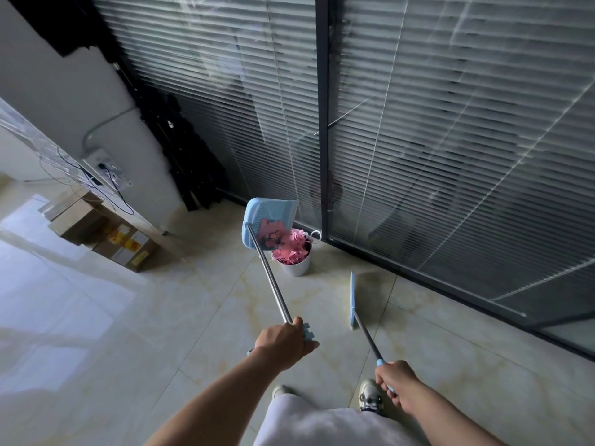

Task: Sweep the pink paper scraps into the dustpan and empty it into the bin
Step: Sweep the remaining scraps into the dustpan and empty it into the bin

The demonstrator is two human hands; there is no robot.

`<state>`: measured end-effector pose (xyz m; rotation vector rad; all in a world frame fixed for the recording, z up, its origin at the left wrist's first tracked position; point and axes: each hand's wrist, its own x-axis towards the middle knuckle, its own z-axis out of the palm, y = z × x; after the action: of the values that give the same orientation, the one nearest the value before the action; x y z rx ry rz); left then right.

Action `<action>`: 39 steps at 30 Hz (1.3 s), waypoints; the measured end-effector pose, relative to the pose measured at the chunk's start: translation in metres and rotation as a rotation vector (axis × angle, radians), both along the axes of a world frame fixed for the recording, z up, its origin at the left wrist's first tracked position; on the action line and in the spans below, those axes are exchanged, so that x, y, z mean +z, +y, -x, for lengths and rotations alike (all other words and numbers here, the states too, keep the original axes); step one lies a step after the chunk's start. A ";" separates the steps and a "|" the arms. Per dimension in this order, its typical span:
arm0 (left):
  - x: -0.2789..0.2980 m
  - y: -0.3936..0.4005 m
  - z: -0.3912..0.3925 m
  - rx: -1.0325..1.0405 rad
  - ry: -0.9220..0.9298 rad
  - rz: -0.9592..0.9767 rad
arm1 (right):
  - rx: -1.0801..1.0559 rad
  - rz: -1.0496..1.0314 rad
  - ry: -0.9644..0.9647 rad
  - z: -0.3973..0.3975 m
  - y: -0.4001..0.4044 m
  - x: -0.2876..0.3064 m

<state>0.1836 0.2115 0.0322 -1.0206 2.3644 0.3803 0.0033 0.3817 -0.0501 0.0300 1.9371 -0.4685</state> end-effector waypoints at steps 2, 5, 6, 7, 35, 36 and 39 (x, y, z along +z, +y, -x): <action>-0.001 0.005 0.001 -0.006 -0.005 -0.006 | 0.007 -0.002 -0.002 -0.001 0.000 0.003; -0.002 0.010 0.004 -0.013 -0.009 -0.012 | 0.003 0.007 -0.006 -0.002 0.001 0.009; -0.002 0.011 0.005 -0.019 -0.011 -0.010 | 0.002 0.009 -0.006 -0.002 0.001 0.011; -0.003 0.012 0.007 -0.023 -0.015 -0.012 | 0.001 0.008 -0.006 -0.002 0.002 0.012; -0.023 0.014 0.025 -0.105 -0.195 0.065 | -0.026 0.005 -0.001 -0.010 0.009 0.036; -0.025 0.015 0.025 -0.095 -0.196 0.063 | -0.024 0.003 0.000 -0.010 0.009 0.036; -0.029 0.019 0.023 -0.112 -0.205 0.066 | -0.018 0.005 -0.004 -0.012 0.009 0.038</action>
<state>0.1605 0.2302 0.0036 -0.9059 2.2487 0.1497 0.0149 0.3908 -0.0122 0.0454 1.9330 -0.4854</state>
